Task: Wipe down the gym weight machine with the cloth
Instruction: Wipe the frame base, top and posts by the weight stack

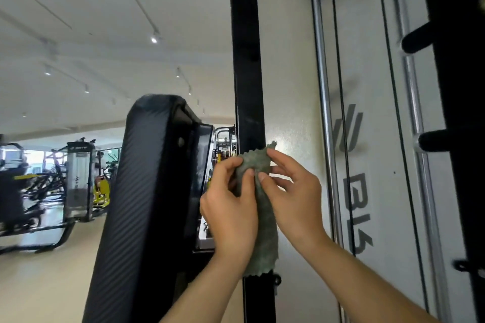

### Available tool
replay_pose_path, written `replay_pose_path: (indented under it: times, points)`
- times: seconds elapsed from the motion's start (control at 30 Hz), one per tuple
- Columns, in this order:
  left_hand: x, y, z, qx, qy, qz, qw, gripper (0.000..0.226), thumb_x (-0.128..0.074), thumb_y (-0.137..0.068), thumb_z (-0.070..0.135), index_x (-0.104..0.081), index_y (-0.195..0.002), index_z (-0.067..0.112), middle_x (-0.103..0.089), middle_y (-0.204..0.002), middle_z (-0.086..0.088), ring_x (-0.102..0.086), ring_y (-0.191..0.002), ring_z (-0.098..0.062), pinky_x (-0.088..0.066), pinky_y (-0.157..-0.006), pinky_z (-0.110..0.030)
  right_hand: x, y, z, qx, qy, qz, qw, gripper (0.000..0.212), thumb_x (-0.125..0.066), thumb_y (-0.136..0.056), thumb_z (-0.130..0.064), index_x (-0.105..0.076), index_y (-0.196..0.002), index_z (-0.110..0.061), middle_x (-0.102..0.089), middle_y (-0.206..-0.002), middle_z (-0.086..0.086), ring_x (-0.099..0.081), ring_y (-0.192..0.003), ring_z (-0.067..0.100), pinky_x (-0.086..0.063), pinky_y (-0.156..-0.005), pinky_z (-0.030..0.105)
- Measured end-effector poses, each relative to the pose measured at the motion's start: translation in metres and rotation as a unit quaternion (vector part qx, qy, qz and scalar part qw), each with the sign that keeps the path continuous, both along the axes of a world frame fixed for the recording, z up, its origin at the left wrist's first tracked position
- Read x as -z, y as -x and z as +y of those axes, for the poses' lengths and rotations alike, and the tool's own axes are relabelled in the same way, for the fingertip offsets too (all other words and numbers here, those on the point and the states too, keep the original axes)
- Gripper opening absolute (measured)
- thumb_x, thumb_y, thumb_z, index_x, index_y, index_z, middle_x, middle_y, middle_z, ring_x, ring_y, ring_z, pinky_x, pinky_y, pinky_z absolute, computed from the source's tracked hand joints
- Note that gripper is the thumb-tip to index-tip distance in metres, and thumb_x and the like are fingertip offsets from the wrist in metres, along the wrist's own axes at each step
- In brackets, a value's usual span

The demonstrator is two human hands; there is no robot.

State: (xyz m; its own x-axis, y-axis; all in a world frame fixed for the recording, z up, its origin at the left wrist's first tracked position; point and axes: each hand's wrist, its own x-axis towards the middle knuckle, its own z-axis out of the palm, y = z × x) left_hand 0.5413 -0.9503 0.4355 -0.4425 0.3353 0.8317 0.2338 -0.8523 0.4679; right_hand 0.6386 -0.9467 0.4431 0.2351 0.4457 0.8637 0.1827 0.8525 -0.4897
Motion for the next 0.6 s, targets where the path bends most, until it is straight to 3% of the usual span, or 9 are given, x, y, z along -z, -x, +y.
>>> replay_pose_path:
  times: [0.33, 0.47, 0.6]
  points:
    - [-0.128, 0.003, -0.011, -0.003, 0.07, -0.005, 0.998, 0.023, -0.077, -0.087, 0.013, -0.066, -0.094, 0.032, -0.069, -0.089, 0.03, -0.069, -0.081, 0.005, -0.06, -0.082, -0.036, -0.11, 0.009, -0.008, 0.005, 0.056, 0.047, 0.997, 0.037, -0.074, -0.088, -0.01, -0.069, -0.116, -0.034, -0.074, -0.101, -0.014, -0.071, -0.091, 0.006, -0.06, -0.084, 0.028]
    - [-0.172, 0.009, -0.015, 0.01, 0.099, 0.004, 0.995, 0.025, -0.079, -0.084, 0.01, -0.067, -0.092, 0.031, -0.069, -0.088, 0.031, -0.069, -0.079, 0.007, -0.059, -0.081, -0.027, -0.144, 0.014, -0.011, 0.019, 0.072, 0.074, 0.995, 0.037, -0.075, -0.087, -0.009, -0.068, -0.112, -0.037, -0.074, -0.098, -0.018, -0.071, -0.089, 0.004, -0.059, -0.082, 0.022]
    - [-0.213, 0.016, -0.019, 0.029, 0.136, 0.023, 0.99, 0.025, -0.08, -0.084, 0.01, -0.066, -0.091, 0.029, -0.07, -0.089, 0.029, -0.069, -0.081, 0.008, -0.057, -0.079, -0.019, -0.179, 0.018, -0.015, 0.035, 0.092, 0.084, 0.992, 0.036, -0.075, -0.087, -0.01, -0.071, -0.117, -0.03, -0.074, -0.1, -0.016, -0.071, -0.091, 0.004, -0.059, -0.084, 0.025]
